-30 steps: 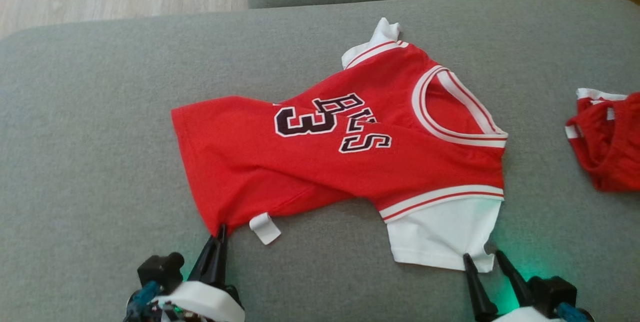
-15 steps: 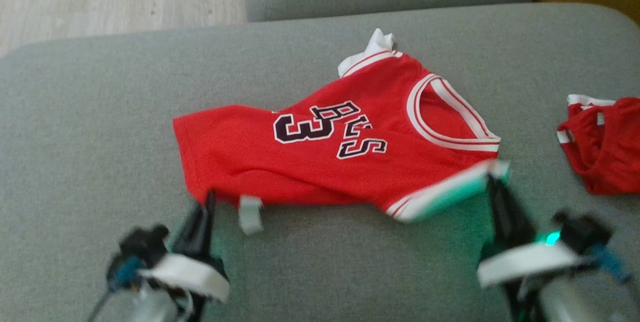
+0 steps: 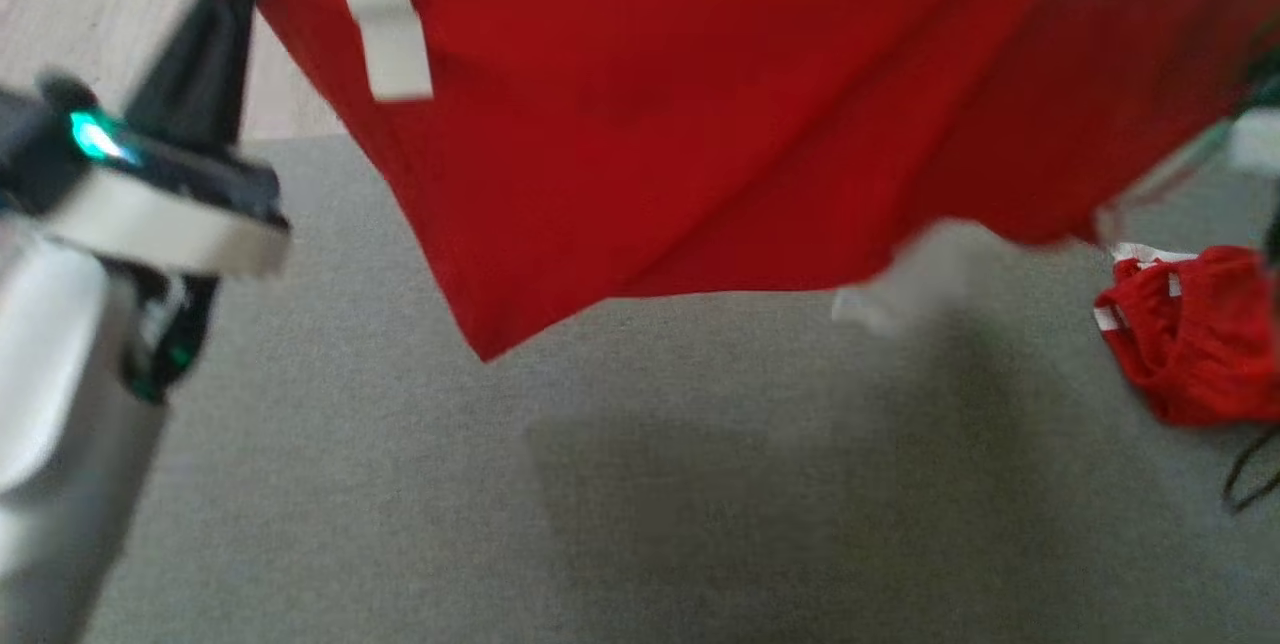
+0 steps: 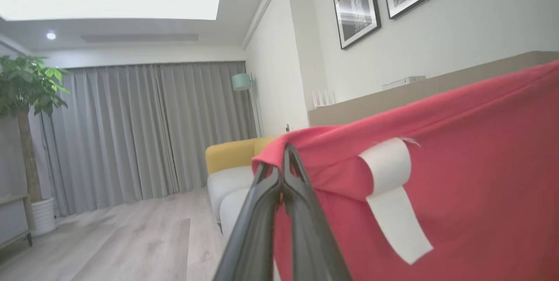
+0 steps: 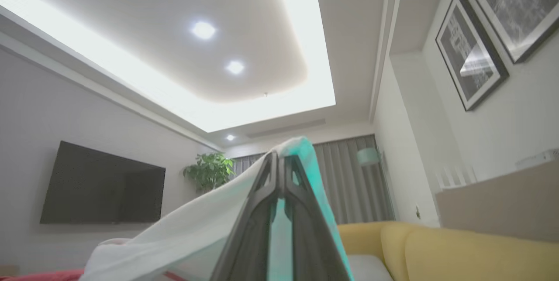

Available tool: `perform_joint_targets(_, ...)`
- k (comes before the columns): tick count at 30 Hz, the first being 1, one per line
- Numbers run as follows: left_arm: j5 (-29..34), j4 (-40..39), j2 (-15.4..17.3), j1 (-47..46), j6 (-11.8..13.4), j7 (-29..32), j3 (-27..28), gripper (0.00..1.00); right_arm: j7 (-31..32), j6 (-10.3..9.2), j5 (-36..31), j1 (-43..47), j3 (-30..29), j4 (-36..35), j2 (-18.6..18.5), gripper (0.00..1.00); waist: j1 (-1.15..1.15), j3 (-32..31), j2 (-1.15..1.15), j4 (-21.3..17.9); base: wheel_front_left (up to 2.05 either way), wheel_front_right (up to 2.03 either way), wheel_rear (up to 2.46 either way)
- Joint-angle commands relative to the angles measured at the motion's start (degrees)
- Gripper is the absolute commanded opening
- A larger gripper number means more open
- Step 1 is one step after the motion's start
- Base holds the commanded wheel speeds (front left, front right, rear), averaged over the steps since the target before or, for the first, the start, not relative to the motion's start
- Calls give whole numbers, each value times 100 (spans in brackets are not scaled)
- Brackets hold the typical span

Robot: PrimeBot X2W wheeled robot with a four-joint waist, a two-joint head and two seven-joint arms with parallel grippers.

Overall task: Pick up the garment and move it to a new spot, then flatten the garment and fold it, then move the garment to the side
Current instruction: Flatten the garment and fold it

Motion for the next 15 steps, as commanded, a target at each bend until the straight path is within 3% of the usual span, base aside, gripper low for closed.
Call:
perform_joint_targets(1, -73, -261, 333, -434, 9, 153, 257, 0, 99, -4, 57, -350, 14, -208, -143, 0, 0, -16, 0, 35, 0, 0, 0)
perform_joint_targets(5, -315, -558, 571, -854, 9, 809, 257, 0, 422, -4, 77, -938, 59, -109, -348, 0, 0, 55, 0, 104, 0, 0, 0)
perform_joint_targets(8, -445, -480, 562, -977, 48, 1191, 205, 0, 590, -4, 44, -1226, 222, 248, -353, 0, 0, 186, 0, 130, 0, 0, 0)
perform_joint_targets(15, -240, 202, 325, -1343, 594, 1151, 268, 0, 392, -4, -354, -2207, 665, 1560, -275, 0, 0, 910, 0, 133, 0, 0, 0)
